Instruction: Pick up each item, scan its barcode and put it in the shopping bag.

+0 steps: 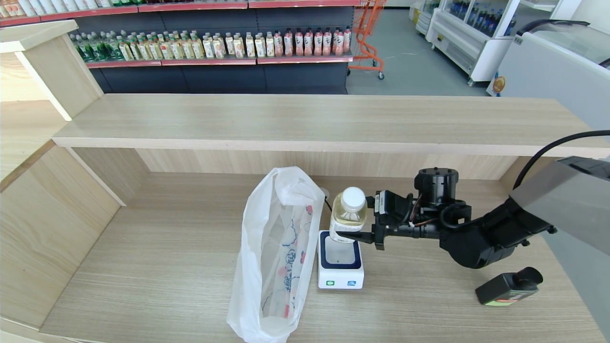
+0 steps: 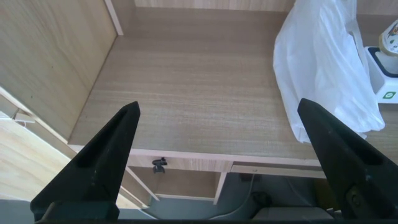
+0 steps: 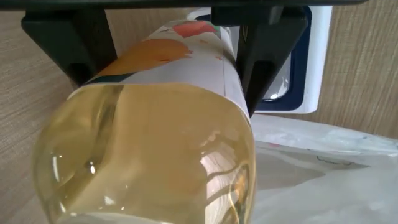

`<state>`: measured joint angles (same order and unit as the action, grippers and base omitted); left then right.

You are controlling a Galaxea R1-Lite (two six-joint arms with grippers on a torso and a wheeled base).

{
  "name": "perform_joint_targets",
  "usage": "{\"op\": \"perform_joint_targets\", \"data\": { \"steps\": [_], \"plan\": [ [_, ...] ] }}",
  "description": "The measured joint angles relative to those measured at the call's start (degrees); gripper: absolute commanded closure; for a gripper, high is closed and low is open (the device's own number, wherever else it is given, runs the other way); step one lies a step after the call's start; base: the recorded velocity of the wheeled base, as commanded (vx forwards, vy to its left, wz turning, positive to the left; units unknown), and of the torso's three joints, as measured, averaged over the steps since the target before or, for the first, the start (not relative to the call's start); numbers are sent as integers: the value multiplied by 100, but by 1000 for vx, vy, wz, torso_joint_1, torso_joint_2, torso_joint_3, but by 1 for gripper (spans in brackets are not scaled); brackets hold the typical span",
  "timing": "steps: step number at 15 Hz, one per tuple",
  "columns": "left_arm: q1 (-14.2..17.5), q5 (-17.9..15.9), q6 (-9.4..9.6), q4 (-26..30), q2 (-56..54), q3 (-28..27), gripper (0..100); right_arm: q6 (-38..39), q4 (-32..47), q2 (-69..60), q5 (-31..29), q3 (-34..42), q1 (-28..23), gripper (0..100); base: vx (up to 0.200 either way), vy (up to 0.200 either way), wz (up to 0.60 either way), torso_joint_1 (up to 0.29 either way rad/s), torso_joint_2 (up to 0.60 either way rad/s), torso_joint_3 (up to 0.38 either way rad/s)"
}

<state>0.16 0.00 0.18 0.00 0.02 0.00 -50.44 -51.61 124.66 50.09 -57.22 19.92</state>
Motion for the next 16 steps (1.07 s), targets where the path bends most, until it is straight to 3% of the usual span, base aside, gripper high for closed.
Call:
{"op": "perform_joint_targets", "data": {
  "steps": [16],
  "plan": [
    [0,0,0,0,0,0,0,-44,5,95,-22,-179,11,100,0,0,0,0,0,0]
  ]
}}
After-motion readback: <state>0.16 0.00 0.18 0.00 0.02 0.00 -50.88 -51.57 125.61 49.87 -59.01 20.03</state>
